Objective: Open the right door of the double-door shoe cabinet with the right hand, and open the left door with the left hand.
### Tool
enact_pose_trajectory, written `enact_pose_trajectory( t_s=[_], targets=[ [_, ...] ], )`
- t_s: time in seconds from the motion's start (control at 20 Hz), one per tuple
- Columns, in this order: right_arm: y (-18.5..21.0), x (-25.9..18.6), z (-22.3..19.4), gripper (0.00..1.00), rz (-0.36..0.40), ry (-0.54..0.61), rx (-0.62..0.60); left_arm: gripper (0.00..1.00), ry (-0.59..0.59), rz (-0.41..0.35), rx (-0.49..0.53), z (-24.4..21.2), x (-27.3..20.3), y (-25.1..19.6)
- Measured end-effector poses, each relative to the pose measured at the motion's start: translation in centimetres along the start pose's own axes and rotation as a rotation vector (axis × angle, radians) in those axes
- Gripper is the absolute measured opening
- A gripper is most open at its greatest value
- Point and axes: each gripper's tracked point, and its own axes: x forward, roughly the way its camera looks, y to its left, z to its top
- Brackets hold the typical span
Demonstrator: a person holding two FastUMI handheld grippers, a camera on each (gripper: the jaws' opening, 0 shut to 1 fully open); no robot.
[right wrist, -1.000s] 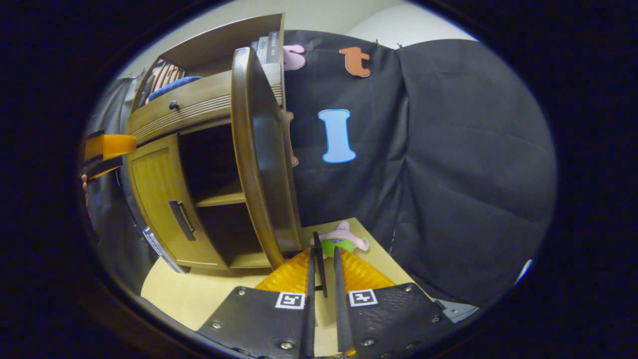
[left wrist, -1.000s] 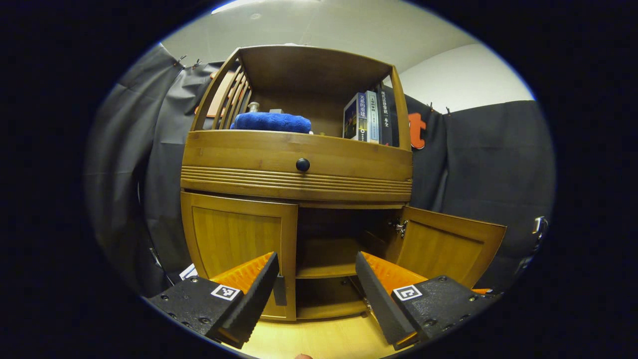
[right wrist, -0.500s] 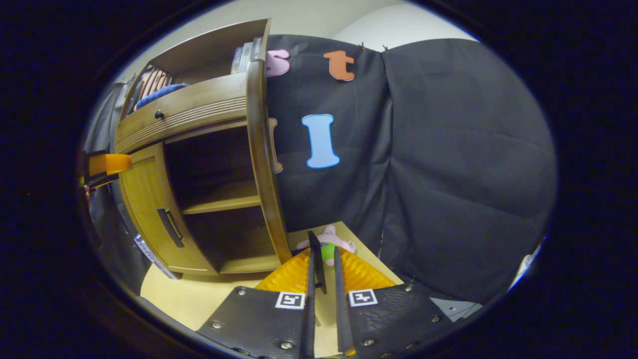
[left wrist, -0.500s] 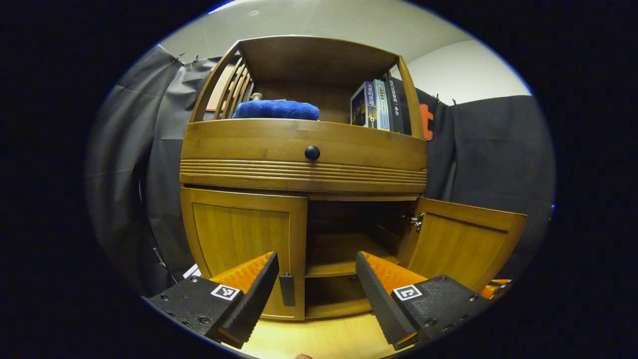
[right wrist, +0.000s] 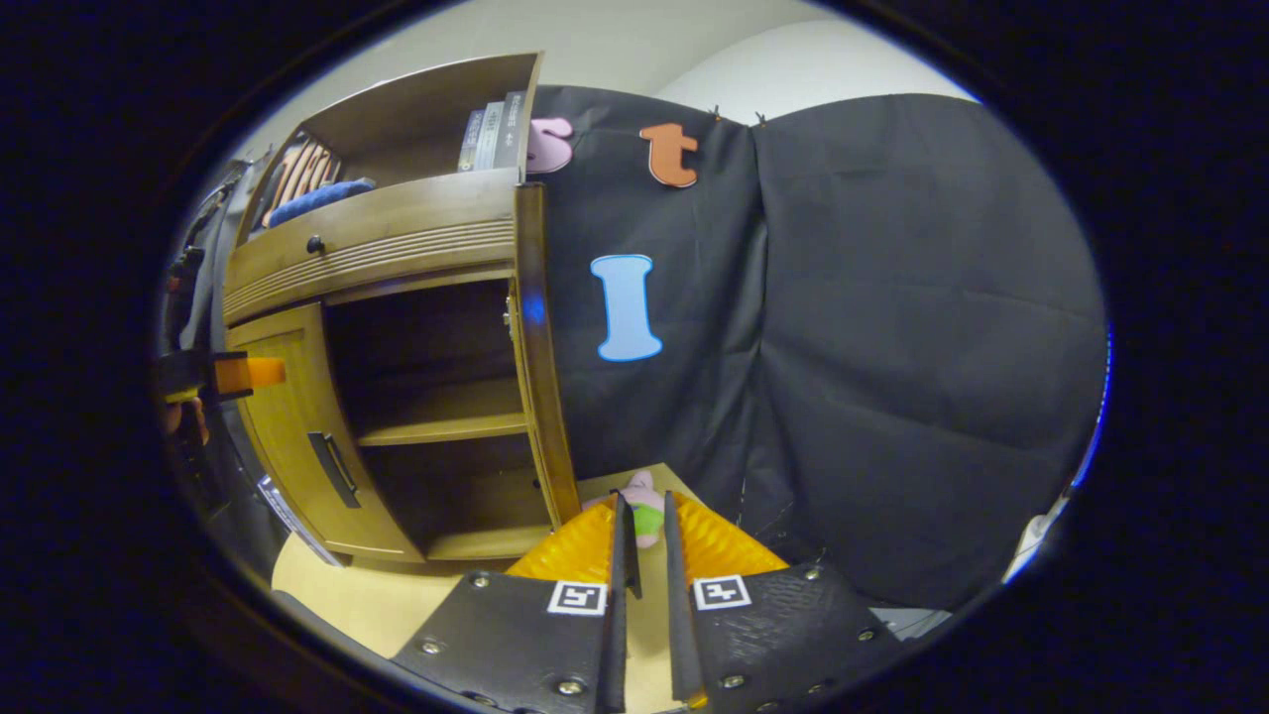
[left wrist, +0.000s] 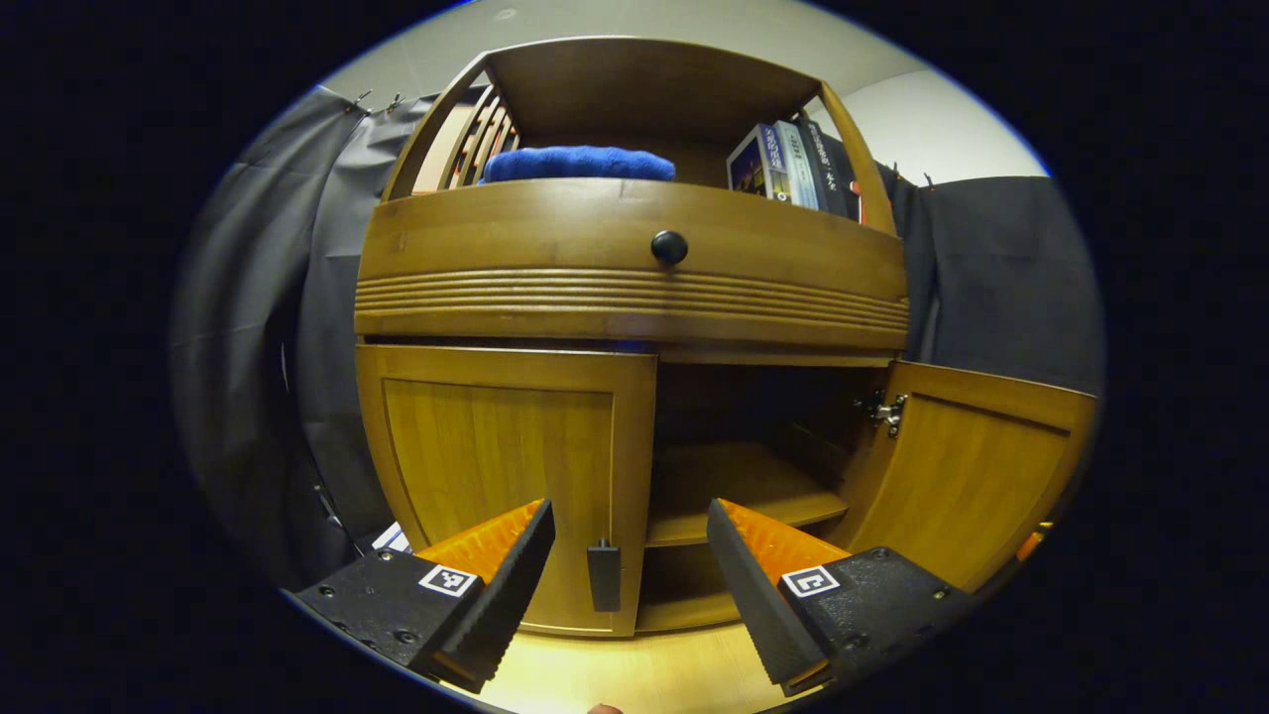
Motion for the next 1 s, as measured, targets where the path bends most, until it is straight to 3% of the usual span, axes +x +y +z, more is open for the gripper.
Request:
enact_pose_trajectory(
  t_s=[0.3,0.45,0.5,0.55,0.65,0.75,0.85,0.9,0.95,1.0],
  targets=[
    [-0.8,-0.6,1.0,0.18,-0.052,-0.024,-0.005,0.96,0.091,0.032,-0.023,-4.0,3.9,1.6],
    [-1.4,-0.8,1.2,0.18,-0.082,-0.033,-0.015,0.90,0.149,0.064,-0.039,-6.7,6.3,2.6],
    [-1.6,-0.9,1.3,0.18,-0.089,-0.037,-0.016,0.84,0.165,0.070,-0.043,-7.4,6.9,2.9],
    [-1.8,-1.0,1.5,0.18,-0.097,-0.041,-0.015,0.88,0.179,0.072,-0.047,-8.2,7.6,3.1],
    [-2.0,-1.0,1.5,0.18,-0.108,-0.042,-0.009,0.81,0.211,0.068,-0.052,-9.7,8.8,3.2],
    [-2.1,-0.9,1.4,0.18,-0.113,-0.041,-0.001,0.81,0.205,0.067,-0.057,-10.4,9.7,3.1],
    [-2.2,-0.9,1.4,0.18,-0.117,-0.041,-0.002,0.76,0.207,0.072,-0.051,-11.0,10.2,3.4],
    [-2.2,-0.9,1.4,0.18,-0.120,-0.042,-0.005,0.58,0.208,0.063,-0.059,-11.3,9.9,3.2],
    [-2.3,-0.9,1.4,0.18,-0.121,-0.043,-0.009,0.60,0.184,0.056,-0.062,-11.0,10.3,3.0],
    [-2.3,-0.8,1.4,0.18,-0.122,-0.043,-0.013,0.46,0.179,0.058,-0.057,-11.0,10.4,2.8]
  ],
)
